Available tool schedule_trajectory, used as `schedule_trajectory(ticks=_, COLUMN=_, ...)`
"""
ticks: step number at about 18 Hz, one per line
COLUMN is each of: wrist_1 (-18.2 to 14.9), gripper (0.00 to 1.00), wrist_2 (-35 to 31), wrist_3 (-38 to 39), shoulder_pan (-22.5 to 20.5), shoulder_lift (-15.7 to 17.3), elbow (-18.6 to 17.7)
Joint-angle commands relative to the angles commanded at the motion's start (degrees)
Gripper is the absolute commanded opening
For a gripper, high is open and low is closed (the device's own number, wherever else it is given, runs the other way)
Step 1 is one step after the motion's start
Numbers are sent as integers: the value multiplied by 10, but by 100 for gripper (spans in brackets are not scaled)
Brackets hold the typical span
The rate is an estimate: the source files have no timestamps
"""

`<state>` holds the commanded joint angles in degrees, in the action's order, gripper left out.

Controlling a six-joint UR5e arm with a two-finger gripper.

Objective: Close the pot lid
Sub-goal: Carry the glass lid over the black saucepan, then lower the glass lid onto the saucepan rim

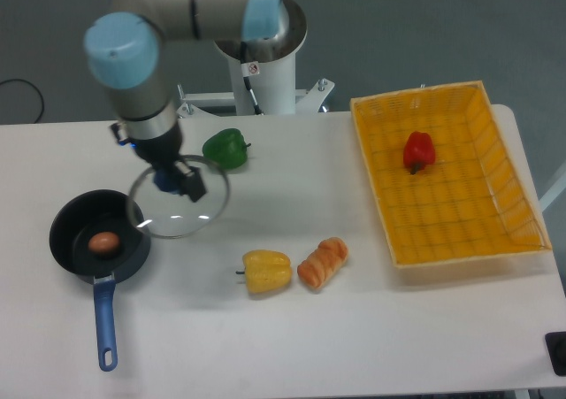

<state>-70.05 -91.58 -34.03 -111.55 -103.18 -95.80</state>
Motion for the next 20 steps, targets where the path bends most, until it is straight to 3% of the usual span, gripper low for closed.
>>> schedule_trajectory(ticks=6, wrist_1=8, gripper=59, wrist_2=-1, wrist_3=61, shoulder_pan=61, shoulder_lift=-44, elbow=44)
schedule_trajectory(ticks=13, wrist_1=8, gripper=59, wrist_2=1, wrist_3=63, shoulder_pan=73, shoulder_lift=-80, elbow=52)
schedule_trajectory(ticks=20, wrist_1=8, gripper=59, wrist_2=26, wrist_3=75, shoulder_pan=79, shoulder_lift=-92, elbow=53)
